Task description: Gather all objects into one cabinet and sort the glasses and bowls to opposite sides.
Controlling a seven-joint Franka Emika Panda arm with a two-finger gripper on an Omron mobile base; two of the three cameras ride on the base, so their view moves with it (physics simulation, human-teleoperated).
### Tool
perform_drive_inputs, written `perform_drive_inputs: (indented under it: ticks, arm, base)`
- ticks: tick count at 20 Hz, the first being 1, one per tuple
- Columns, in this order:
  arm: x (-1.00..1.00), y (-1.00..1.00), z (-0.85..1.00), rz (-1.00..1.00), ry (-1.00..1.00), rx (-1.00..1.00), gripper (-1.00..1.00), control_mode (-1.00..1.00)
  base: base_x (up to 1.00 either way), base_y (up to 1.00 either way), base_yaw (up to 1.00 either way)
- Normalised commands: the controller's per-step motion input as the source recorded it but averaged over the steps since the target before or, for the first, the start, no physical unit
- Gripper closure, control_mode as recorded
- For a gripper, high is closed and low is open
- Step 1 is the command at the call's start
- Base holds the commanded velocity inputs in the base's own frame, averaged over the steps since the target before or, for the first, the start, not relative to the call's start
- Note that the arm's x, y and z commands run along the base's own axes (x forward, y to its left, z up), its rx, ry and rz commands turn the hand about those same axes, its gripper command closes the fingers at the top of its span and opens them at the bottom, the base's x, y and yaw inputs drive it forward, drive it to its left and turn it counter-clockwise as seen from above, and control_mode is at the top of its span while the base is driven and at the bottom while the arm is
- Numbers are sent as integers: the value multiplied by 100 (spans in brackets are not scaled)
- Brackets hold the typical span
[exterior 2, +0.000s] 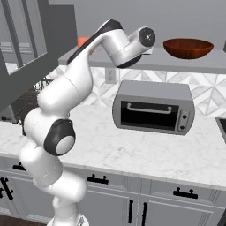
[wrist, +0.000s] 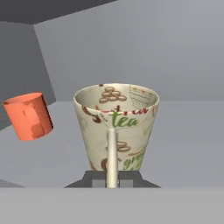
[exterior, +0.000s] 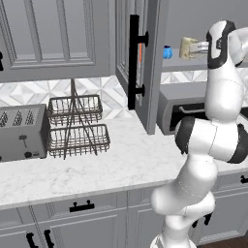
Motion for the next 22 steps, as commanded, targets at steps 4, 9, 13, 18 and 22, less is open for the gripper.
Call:
perform_drive_inputs:
  ticks: [4,9,13,18,22]
  arm:
    - [-25,52,0,0,-6,-11,100,-100]
    - [-28,40,0,0,-1,-9,100,-100]
    - [0,50,0,0,0,-5,100,-100]
    - [11,31,0,0,0,0,100,-100]
    - [26,17,0,1,1,0,100,-100]
  base:
    - [0,0,0]
    - [0,0,0]
    - [0,0,0]
    - [0,0,0]
    - [0,0,0]
